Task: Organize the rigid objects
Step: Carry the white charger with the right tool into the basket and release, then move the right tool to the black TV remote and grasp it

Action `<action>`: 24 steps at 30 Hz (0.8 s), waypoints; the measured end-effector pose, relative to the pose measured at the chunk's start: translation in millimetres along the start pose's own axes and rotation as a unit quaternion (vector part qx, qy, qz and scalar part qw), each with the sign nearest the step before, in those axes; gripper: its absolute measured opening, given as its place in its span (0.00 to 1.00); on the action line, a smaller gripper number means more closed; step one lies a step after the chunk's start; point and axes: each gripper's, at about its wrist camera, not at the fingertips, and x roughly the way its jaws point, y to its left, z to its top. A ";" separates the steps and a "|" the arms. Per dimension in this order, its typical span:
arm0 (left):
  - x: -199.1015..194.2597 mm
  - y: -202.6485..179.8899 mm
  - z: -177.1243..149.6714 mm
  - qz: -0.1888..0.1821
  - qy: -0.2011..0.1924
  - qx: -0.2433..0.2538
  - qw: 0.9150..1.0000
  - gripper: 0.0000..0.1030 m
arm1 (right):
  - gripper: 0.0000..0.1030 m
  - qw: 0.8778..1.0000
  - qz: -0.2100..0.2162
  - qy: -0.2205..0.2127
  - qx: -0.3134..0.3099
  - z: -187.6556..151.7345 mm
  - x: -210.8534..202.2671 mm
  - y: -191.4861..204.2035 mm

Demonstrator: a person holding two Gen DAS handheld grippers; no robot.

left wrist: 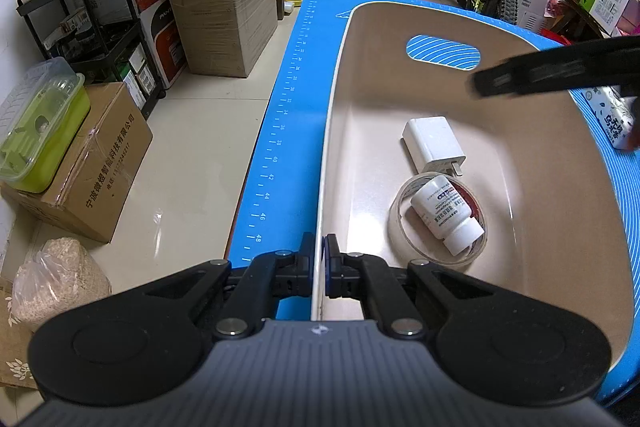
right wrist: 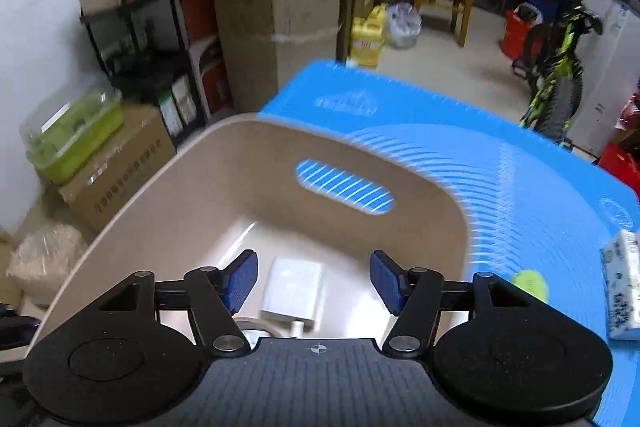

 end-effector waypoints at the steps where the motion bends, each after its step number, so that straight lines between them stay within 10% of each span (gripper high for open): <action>1: 0.1 0.2 0.2 0.000 0.000 0.000 1.000 0.06 | 0.69 1.000 -0.002 -0.008 0.004 -0.1 -8.7 -7.4; 10: 0.0 -0.1 0.3 0.001 0.000 0.000 1.000 0.06 | 0.75 0.995 -0.065 -0.056 0.061 -22.4 -59.6 -93.5; 24: 0.0 0.7 1.4 0.000 0.000 -0.001 1.000 0.06 | 0.75 0.987 -0.102 -0.031 0.116 -124.2 -15.1 -149.2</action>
